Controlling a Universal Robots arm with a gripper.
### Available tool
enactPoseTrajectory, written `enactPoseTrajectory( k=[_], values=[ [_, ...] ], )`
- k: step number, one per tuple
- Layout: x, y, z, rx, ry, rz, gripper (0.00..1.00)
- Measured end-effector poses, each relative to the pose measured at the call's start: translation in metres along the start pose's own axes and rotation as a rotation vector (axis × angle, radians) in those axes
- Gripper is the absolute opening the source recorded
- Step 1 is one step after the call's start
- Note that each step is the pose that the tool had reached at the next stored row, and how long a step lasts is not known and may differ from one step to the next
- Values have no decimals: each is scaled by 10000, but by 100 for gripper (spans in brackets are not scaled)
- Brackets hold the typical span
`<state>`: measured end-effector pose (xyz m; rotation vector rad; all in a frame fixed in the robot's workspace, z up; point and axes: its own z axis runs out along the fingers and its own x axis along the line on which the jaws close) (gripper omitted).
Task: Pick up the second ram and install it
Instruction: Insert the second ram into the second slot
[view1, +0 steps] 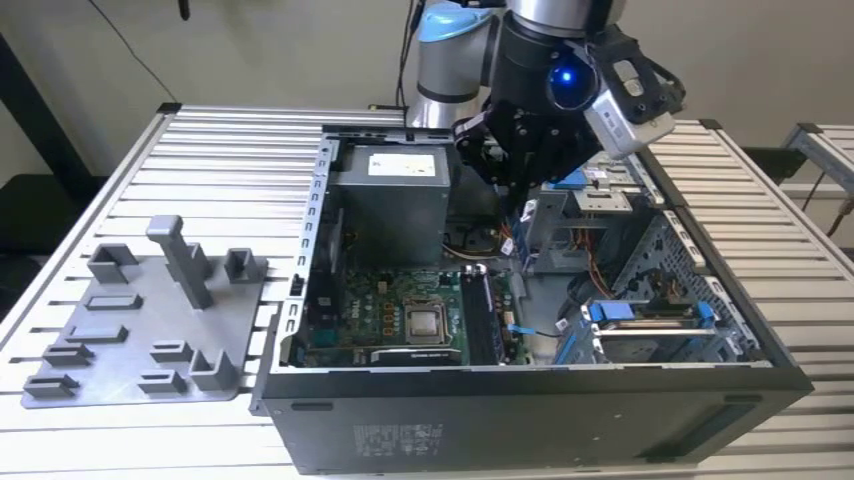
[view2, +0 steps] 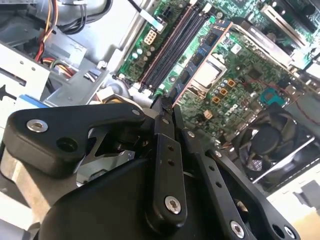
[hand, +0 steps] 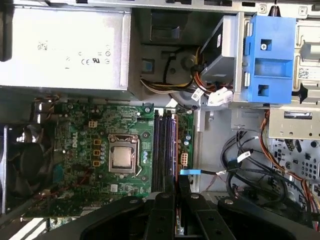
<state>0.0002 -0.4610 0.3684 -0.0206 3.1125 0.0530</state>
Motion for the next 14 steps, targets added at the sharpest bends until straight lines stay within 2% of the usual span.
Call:
enactPoseTrajectory(
  k=[7, 11, 14],
  values=[
    [0, 2, 6, -2, 2, 47, 14],
    [3, 9, 35, 11, 58, 172, 14],
    [4, 10, 69, 12, 66, 231, 14]
  ],
)
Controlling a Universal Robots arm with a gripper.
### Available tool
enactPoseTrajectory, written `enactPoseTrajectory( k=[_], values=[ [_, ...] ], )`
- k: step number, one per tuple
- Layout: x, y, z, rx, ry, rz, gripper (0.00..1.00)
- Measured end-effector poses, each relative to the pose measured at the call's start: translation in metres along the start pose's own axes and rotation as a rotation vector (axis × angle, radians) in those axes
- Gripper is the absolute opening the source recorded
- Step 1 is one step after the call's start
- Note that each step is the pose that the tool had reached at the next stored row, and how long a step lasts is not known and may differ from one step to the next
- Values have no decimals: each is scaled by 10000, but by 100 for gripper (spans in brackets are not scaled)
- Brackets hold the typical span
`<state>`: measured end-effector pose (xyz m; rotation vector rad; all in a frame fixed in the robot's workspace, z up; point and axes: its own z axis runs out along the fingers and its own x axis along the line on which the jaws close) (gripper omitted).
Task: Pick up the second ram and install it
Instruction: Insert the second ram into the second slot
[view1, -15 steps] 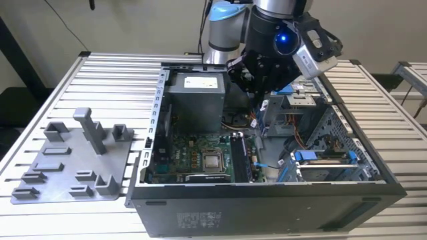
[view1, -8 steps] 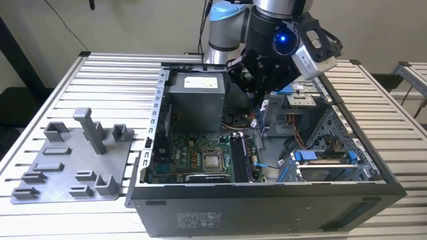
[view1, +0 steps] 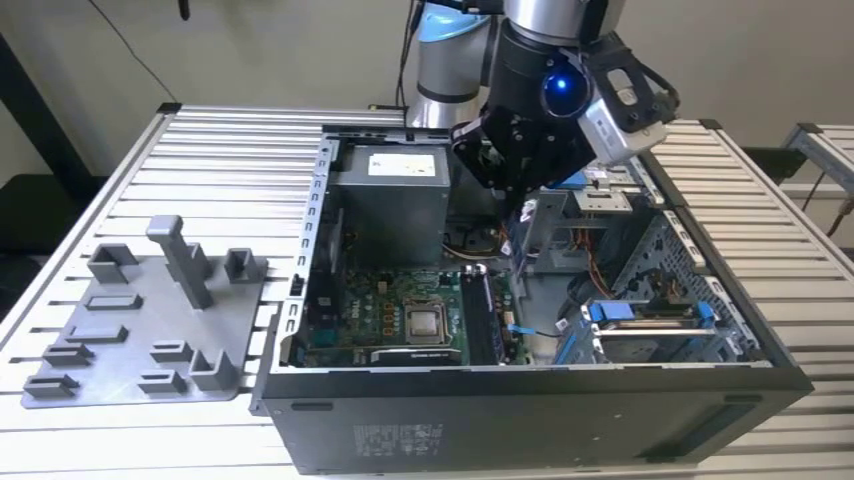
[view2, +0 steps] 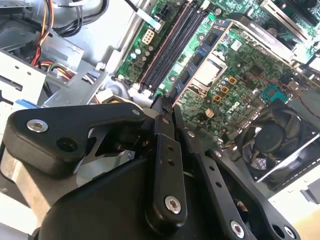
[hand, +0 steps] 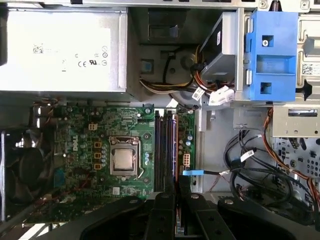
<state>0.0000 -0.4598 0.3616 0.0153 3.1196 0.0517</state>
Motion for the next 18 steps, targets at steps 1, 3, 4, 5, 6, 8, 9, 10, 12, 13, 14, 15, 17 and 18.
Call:
enactPoseTrajectory(
  k=[1, 3, 4, 5, 6, 8, 9, 10, 12, 13, 14, 15, 17, 18],
  values=[
    [0, 0, 13, 1, 0, 26, 14],
    [1, -1, 37, 2, 0, 55, 14],
    [1, -2, 49, 5, 0, 64, 14],
    [1, -2, 62, 8, -1, 70, 14],
    [1, -2, 76, 12, -1, 77, 14],
    [2, -3, 98, 25, -1, 86, 14],
    [2, -3, 100, 28, -1, 87, 14],
    [2, -3, 100, 29, -1, 87, 14],
    [2, -3, 101, 28, -1, 88, 14],
    [2, -3, 102, 26, -2, 88, 14],
    [2, -3, 105, 34, -3, 88, 14],
    [3, -2, 109, 79, -3, 88, 14],
    [3, 0, 124, 219, -5, 85, 14],
    [2, 0, 131, 248, -6, 82, 14]
  ],
)
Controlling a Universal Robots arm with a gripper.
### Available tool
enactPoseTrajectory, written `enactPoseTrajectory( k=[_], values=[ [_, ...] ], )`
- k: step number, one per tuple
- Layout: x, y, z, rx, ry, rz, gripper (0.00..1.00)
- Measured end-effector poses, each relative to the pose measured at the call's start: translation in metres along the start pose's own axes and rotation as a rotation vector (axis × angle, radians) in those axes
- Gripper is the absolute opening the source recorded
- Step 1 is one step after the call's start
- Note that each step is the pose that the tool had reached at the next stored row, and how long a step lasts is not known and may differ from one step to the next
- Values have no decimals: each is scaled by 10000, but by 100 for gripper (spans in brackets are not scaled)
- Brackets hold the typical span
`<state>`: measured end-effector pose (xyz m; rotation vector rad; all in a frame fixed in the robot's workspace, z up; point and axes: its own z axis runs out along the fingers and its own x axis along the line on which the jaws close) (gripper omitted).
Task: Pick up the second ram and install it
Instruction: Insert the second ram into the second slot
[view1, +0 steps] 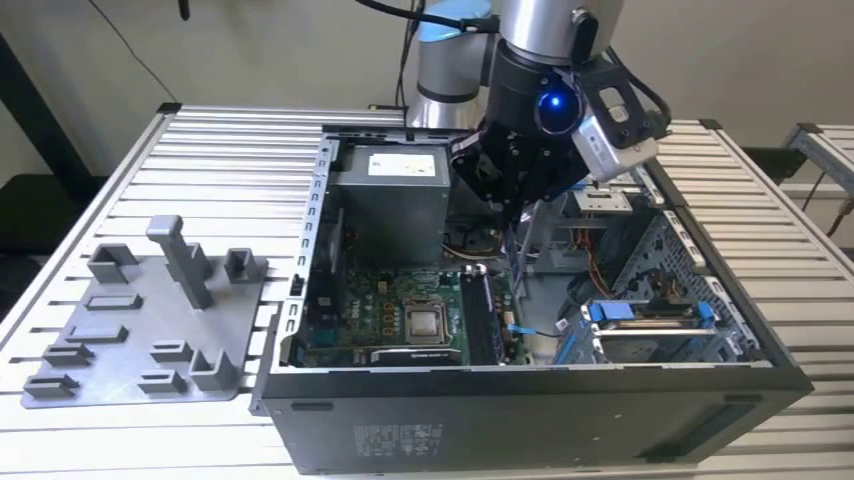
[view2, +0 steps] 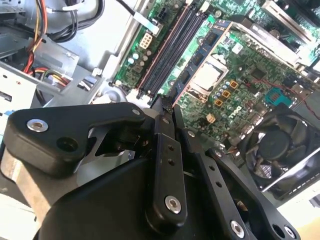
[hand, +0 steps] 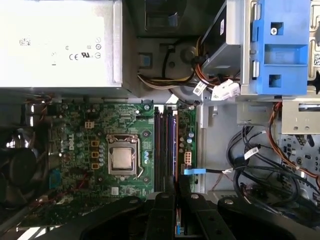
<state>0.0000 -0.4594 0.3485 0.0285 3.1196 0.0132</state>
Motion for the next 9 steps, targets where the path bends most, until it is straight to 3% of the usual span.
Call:
enactPoseTrajectory(
  k=[9],
  values=[
    [2, 0, 55, 31, 0, 7, 14]
  ],
)
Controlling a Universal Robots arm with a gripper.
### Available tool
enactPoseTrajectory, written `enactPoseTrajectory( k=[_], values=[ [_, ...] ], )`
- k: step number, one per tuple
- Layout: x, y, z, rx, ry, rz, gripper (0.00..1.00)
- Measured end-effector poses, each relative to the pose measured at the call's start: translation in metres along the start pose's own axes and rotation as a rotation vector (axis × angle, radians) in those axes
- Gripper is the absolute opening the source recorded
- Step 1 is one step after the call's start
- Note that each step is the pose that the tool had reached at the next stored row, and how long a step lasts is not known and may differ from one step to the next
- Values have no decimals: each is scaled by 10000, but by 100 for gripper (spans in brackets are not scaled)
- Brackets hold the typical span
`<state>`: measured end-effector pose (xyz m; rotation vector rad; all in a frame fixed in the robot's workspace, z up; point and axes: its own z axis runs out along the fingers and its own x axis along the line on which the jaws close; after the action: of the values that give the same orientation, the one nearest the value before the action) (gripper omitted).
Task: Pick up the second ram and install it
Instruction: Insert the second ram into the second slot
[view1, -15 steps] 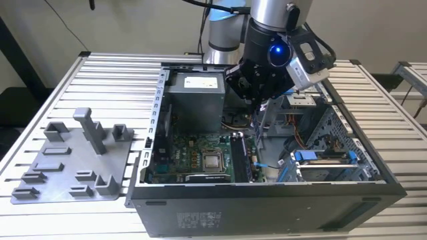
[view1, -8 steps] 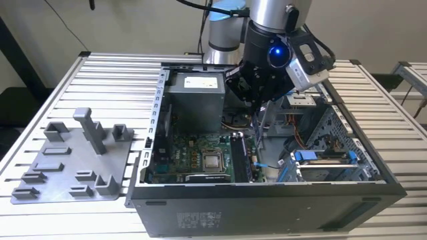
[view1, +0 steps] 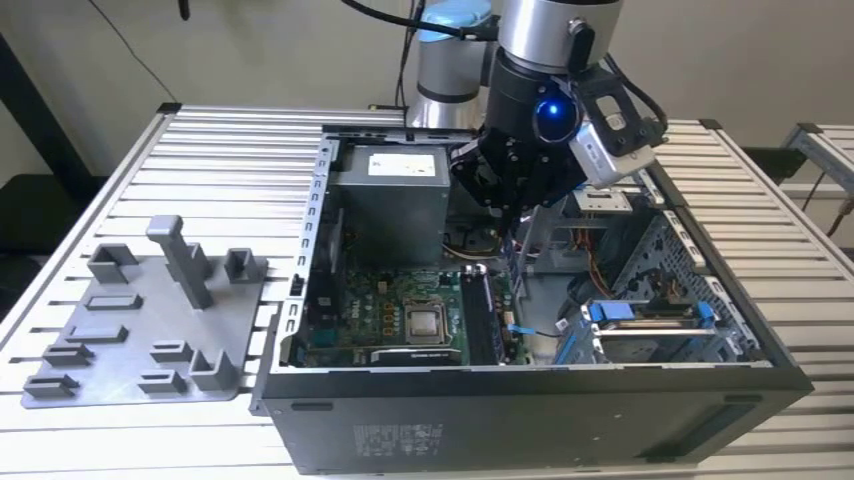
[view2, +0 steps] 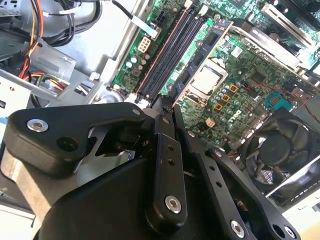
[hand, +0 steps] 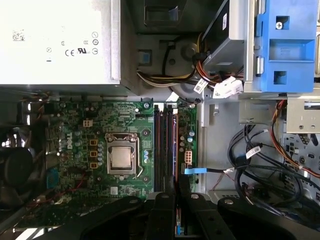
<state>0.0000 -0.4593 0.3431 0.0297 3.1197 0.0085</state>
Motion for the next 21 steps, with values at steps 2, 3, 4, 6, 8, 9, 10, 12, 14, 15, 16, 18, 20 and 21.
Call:
enactPoseTrajectory(
  k=[2, 3, 4, 6, 8, 9, 10, 12, 14, 15, 16, 18, 20, 21],
  values=[
    [0, 0, 1, 2, 0, 1, 14],
    [0, 0, 2, 1, 0, 2, 14],
    [-1, 0, 2, 1, 0, 2, 14],
    [-3, 0, 2, 2, 0, 1, 14],
    [-3, 0, 2, 1, 0, 1, 14],
    [-3, 0, 4, 1, 0, 1, 14],
    [-3, 1, 8, -1, -1, 1, 14],
    [-3, 1, 16, 1, 0, 1, 14],
    [-4, 4, 28, 2, 0, 0, 14],
    [-3, 6, 36, 2, 0, 1, 14],
    [-2, 7, 44, 0, -1, 2, 14],
    [-2, 7, 68, 1, -1, 2, 14],
    [-1, 7, 102, 1, 0, 1, 14],
    [-1, 8, 118, 0, -1, 1, 14]
  ],
)
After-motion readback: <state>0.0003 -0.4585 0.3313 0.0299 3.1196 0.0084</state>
